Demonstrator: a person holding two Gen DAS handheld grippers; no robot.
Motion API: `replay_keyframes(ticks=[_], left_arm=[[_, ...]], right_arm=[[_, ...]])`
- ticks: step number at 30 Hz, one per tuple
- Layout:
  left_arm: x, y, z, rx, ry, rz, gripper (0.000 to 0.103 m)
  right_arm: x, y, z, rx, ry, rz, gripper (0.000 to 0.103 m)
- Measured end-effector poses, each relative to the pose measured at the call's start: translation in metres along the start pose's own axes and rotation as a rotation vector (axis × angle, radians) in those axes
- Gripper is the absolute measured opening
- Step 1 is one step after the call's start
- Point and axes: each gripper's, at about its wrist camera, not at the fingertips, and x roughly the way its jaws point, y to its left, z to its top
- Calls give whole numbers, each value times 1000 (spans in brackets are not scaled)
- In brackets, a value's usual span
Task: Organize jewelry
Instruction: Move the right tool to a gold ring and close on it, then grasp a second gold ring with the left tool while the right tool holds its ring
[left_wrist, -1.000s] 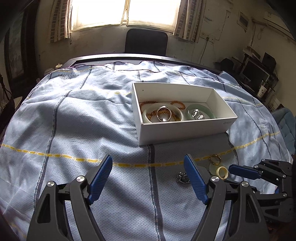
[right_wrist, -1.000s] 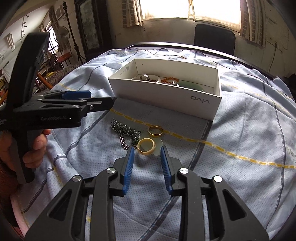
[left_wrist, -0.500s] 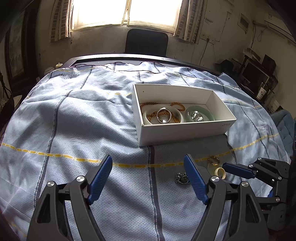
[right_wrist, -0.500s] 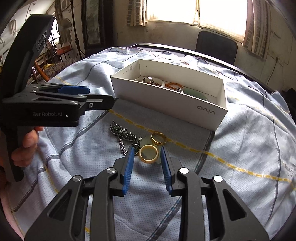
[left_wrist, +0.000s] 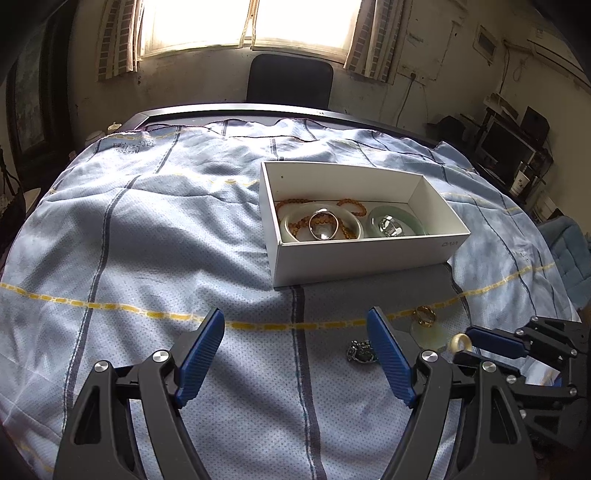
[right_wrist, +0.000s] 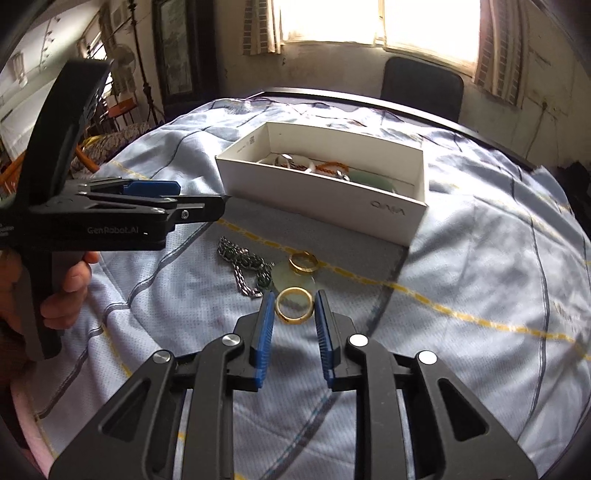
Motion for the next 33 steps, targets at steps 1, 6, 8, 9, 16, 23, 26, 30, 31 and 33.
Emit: replay_keyframes(ticks=[1,6,8,9,16,23,26,30,31,33], left_arm=[[0,0,0,2,0,-3,80],[3,-8,-3,41,12,-19,80],[5,-15,-5,69,20,-29,80],[5,-18,-6,82,23,-34,80],[14,-65,-8,238,33,-14,80],[28,-92,-1,301,36,-10,80],[35,-95,-3,301,48,-30,80],[41,-95,-6,296,60,-54,80],[42,-94,-6,292,62,-56,80],[44,-94,-6,283,66,-71,70]], right_arm=[[-2,-2,-1,11,2,-3,22],[-10,-7,-16,54,18,6,22],[-12,-10,-17,70,15,8,22],[-14,-12,-17,78,11,8,22],[-23,-26,-16,111,-4,26,22],[-31,-39,-14,136,-21,29,22],[-32,-43,-14,148,-23,32,22],[-30,-46,-14,151,-15,35,22],[-30,-45,-14,150,-14,36,22],[-29,-45,-14,149,-12,39,22]])
